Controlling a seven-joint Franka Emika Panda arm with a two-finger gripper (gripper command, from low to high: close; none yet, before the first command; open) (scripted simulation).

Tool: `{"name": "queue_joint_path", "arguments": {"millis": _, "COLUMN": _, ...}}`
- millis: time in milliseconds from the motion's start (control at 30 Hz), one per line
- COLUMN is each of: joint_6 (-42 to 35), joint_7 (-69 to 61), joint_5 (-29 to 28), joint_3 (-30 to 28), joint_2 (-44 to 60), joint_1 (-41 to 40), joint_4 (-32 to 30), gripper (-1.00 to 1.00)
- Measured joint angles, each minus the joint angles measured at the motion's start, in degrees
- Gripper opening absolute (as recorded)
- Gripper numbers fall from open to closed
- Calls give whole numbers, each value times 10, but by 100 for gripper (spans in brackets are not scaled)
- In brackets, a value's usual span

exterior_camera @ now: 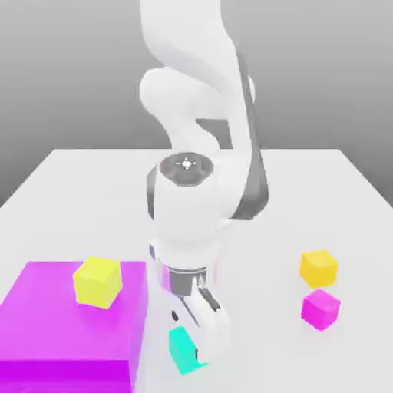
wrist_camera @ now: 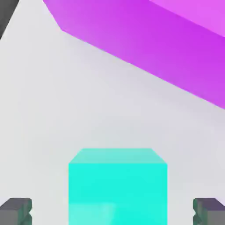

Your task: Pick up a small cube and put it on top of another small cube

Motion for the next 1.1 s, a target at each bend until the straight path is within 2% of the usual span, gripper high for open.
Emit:
{"name": "queue_joint_path", "arguments": {"millis": 200, "joint_6": 5, "joint_7": 2, "joint_5": -2, "joint_3": -2, "joint_2": 5, "joint_1": 2, "joint_4": 1, "gripper": -100}}
{"name": "queue_joint_path", "arguments": {"millis": 367, "joint_6": -66, "joint_7": -30, "joint_5": 41, "joint_3": 25, "joint_2": -85, "joint_1": -16, "joint_4": -17, "gripper": -100}}
{"name": "queue_joint_path", "arguments": {"millis": 433, "joint_6": -90, "joint_7": -55, "joint_5": 66, "joint_3": 54, "joint_2": -124, "joint_1": -4, "joint_4": -32, "gripper": -100}}
{"name": "queue_joint_path", "arguments": {"millis": 567, "joint_6": -119, "joint_7": -129, "joint_5": 135, "joint_3": 121, "joint_2": -200, "joint_1": 107, "joint_4": -73, "gripper": -100}}
{"name": "queue_joint_path", "arguments": {"millis": 833, "joint_6": -161, "joint_7": -253, "joint_5": 233, "joint_3": 204, "joint_2": -336, "joint_1": 302, "joint_4": -163, "gripper": -100}}
{"name": "queue_joint_path", "arguments": {"millis": 900, "joint_6": -157, "joint_7": -253, "joint_5": 222, "joint_3": 223, "joint_2": -340, "joint_1": 316, "joint_4": -175, "gripper": -100}}
{"name": "queue_joint_path", "arguments": {"millis": 1100, "joint_6": -102, "joint_7": -173, "joint_5": 102, "joint_3": 257, "joint_2": -272, "joint_1": 262, "joint_4": -176, "gripper": -100}}
